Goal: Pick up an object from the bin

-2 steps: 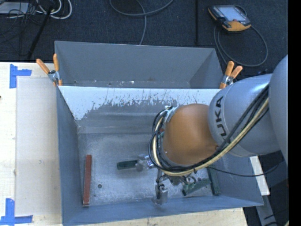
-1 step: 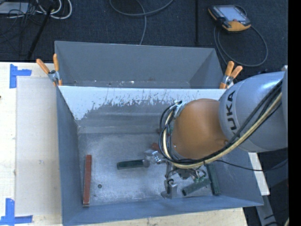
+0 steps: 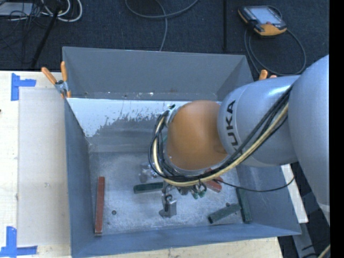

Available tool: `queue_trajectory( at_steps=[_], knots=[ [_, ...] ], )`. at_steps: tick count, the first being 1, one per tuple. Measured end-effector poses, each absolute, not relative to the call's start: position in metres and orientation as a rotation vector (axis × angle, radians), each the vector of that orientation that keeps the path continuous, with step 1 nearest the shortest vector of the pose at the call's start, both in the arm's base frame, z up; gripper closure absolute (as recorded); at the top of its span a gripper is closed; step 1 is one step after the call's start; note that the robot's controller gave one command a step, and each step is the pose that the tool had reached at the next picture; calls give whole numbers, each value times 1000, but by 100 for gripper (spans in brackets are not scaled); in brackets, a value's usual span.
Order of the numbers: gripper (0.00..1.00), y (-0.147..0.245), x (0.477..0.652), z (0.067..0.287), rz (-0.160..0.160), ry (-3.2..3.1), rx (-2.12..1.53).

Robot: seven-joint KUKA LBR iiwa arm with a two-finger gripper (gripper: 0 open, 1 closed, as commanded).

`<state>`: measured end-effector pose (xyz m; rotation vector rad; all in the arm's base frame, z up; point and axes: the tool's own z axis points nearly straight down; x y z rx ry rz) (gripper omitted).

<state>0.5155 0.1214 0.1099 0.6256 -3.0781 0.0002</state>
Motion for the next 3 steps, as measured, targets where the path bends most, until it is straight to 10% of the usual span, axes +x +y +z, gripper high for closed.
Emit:
queue_trajectory(
  at_steps=[1,2,3],
  knots=[
    [100,102,565,70,0,-3114,433],
    [100,102,565,70,0,-3114,432],
    [100,104,565,235,-1,-3128,339]
  ],
)
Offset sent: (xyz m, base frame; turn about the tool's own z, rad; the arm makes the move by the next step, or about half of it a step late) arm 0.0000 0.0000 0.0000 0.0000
